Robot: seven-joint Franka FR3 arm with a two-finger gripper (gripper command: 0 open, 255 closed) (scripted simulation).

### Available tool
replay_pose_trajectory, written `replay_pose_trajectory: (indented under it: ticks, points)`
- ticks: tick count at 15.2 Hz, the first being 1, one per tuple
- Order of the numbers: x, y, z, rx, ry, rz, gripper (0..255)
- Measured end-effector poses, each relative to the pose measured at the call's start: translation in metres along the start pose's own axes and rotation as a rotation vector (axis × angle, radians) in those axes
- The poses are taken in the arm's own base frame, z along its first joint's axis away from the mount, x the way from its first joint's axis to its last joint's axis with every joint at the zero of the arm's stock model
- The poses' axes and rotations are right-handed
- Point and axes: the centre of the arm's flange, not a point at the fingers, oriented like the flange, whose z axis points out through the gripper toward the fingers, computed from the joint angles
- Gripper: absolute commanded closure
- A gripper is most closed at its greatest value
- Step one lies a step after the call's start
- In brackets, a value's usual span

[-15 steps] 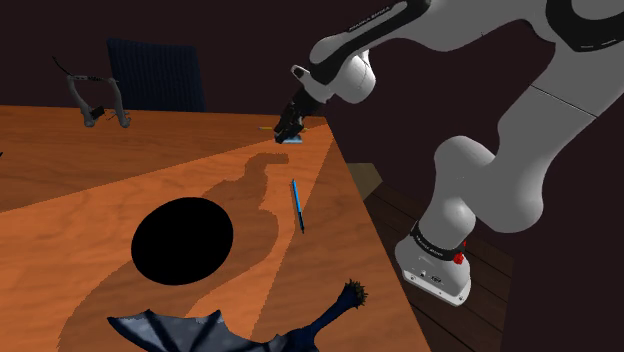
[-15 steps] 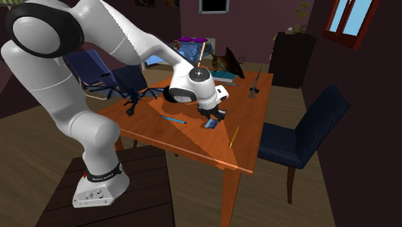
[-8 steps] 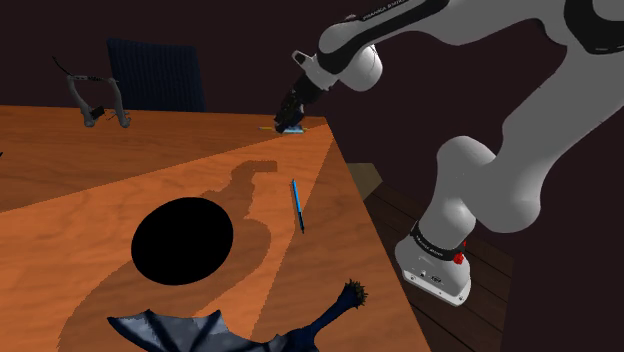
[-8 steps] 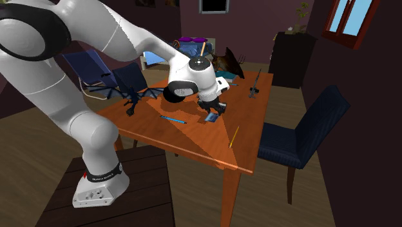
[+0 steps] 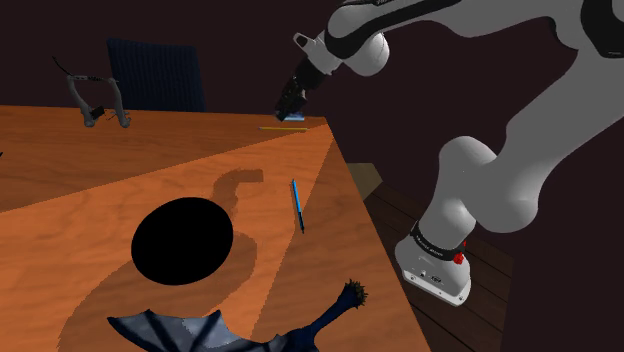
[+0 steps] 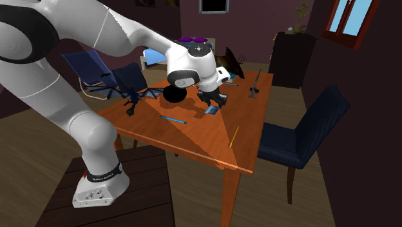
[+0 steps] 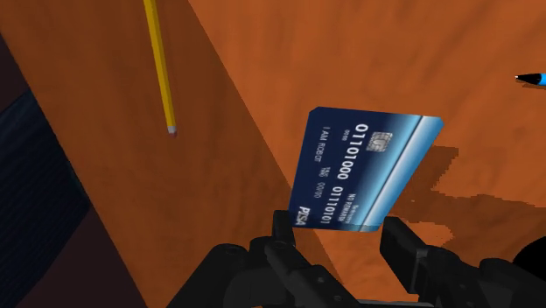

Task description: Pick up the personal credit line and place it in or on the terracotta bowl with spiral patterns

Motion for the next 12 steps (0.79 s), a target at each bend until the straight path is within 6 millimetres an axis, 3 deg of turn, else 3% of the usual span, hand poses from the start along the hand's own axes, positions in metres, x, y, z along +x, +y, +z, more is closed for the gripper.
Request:
replay_pose_trajectory:
  ticks: [9, 12]
  points:
    - [0.025, 0.001, -0.039, 0.000, 0.000, 0.000, 255]
    - [0.041, -0.024, -0.032, 0.000, -0.001, -0.002, 255]
